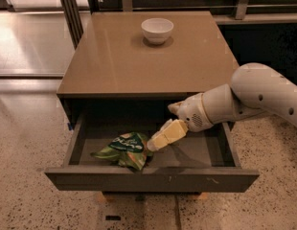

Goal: Pick green rice chip bag from top drawer and place on counter

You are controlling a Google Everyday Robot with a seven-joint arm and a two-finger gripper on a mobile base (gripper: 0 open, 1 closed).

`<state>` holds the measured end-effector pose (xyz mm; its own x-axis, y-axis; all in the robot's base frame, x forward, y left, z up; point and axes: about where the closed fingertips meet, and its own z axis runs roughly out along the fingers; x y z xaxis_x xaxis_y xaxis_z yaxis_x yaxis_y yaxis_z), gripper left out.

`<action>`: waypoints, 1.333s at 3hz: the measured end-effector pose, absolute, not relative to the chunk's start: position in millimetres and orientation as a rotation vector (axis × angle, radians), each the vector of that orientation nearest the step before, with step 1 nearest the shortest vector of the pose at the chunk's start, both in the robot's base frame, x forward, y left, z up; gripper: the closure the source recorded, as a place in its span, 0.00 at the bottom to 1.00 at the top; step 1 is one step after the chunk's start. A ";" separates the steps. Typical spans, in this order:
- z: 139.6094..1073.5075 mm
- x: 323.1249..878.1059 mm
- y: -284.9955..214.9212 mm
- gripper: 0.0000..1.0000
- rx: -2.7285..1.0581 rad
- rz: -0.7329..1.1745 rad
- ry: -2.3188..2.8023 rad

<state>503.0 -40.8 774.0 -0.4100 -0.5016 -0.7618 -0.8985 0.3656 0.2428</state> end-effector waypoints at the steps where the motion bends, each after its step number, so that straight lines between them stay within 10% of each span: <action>1: 745.9 504.1 6.5 0.00 -1.259 1.061 1.978; 4: 711.5 506.1 48.4 0.00 -1.255 1.078 2.008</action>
Offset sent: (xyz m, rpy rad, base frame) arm -0.0001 0.1030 -0.0666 0.1651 0.1413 0.2054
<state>506.1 48.4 711.5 -0.4250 -0.4787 -0.7682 -0.9048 0.2487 0.3456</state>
